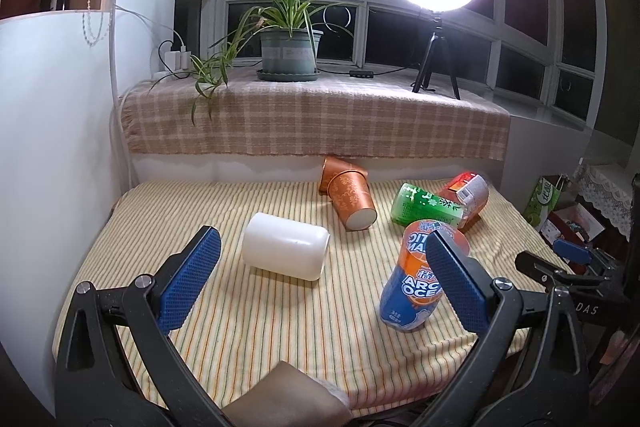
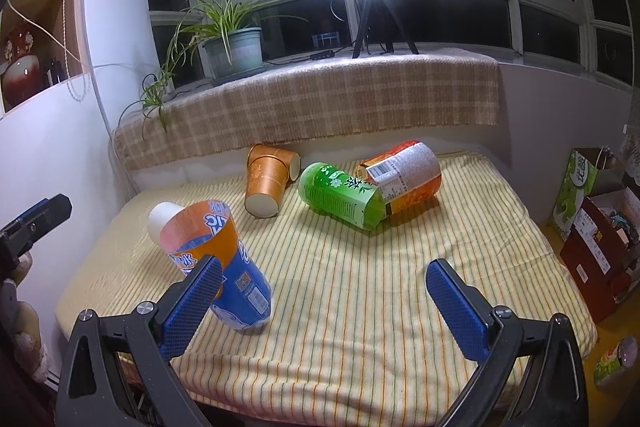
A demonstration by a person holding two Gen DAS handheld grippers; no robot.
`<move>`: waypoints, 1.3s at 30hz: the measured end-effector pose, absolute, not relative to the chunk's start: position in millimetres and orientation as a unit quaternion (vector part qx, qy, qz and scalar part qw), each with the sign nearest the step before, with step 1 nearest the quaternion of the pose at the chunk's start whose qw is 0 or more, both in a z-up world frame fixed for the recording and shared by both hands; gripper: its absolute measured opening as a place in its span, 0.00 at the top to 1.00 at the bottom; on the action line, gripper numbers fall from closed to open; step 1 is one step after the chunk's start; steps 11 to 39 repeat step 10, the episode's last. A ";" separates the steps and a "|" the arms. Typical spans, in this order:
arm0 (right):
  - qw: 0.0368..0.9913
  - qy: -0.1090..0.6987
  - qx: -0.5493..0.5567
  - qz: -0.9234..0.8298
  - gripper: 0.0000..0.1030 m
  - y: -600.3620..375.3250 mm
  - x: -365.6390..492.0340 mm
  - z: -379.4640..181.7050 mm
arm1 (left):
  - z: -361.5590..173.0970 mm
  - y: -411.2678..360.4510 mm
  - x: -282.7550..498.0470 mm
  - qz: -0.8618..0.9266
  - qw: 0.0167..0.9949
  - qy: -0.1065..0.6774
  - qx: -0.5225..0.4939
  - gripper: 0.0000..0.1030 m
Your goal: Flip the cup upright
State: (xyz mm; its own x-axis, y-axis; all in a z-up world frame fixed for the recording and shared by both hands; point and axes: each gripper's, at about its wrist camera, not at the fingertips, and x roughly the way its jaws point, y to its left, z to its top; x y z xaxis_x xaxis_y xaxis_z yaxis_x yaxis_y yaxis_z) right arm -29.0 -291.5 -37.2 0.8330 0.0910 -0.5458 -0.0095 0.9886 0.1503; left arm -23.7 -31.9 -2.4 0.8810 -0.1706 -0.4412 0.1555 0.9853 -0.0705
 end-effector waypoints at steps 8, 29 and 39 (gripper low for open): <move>0.951 0.300 0.065 0.036 0.00 -284.2 -23.3 -44.9 | -2.9 -30.5 -23.1 -0.081 0.971 0.226 -0.012 0.00; 0.950 0.303 0.064 0.038 0.00 -283.3 -22.3 -46.9 | -3.2 -29.8 -22.9 -0.080 0.971 0.227 -0.013 0.00; 0.950 0.303 0.064 0.038 0.00 -283.3 -22.3 -46.9 | -3.2 -29.8 -22.9 -0.080 0.971 0.227 -0.013 0.00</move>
